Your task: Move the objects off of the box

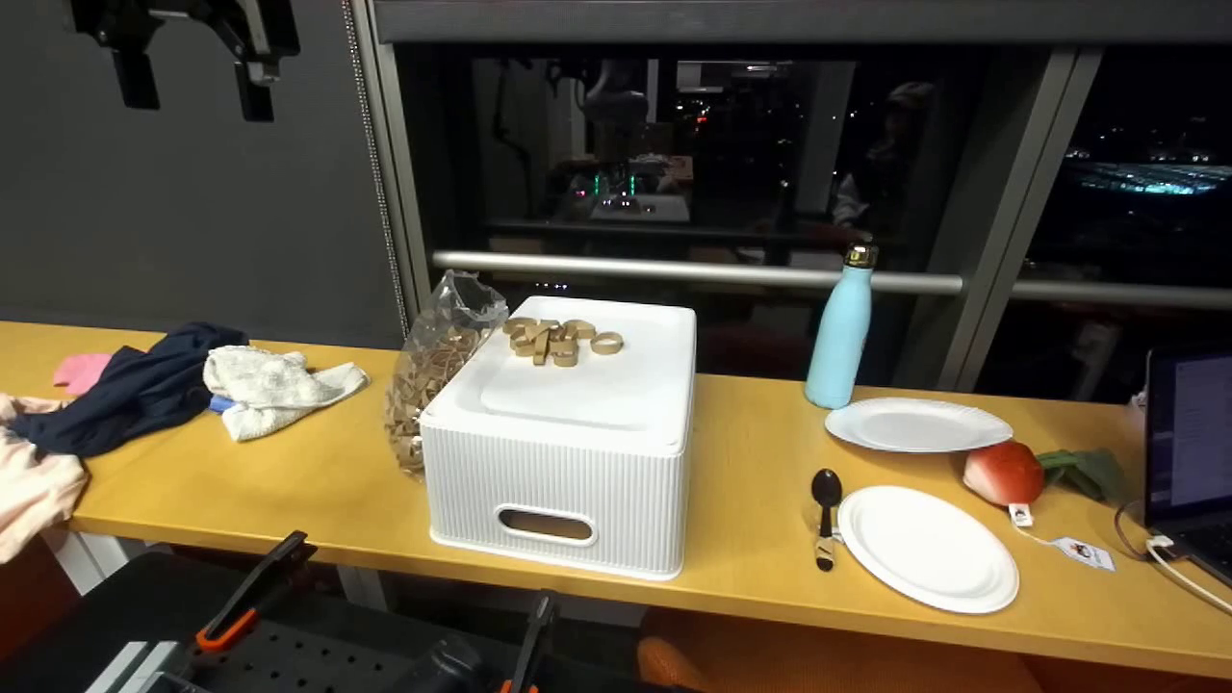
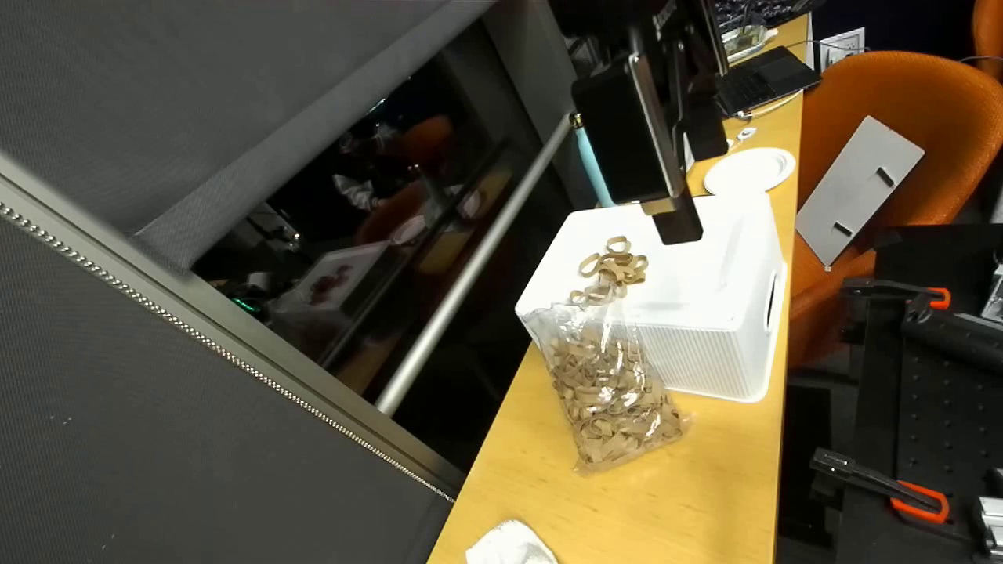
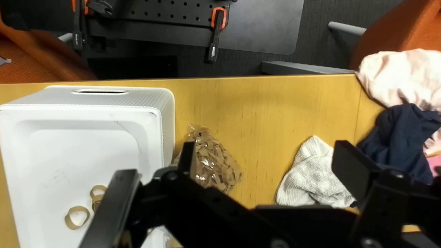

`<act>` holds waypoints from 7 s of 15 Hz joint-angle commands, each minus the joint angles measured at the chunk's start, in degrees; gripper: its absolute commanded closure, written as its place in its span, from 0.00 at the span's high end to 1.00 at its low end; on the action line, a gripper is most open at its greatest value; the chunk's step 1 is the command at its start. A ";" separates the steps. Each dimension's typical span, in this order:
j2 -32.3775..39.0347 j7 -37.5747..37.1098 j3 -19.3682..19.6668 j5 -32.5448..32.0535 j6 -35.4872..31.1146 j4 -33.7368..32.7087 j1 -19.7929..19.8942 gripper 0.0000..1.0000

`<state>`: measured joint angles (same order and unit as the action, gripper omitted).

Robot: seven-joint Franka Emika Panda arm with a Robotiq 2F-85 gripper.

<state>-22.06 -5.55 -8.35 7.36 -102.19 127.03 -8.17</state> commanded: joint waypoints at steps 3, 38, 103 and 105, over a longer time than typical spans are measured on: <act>0.04 0.02 -0.14 0.04 0.16 -0.15 0.15 1.00; 48.42 26.94 5.02 1.96 -39.83 -17.72 15.15 1.00; 40.16 14.47 -0.66 2.91 -35.63 -11.43 6.20 0.02; 39.24 13.16 -0.11 2.57 -34.37 -10.44 6.17 0.02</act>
<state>20.43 9.88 -9.43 9.68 -138.95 113.80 -1.60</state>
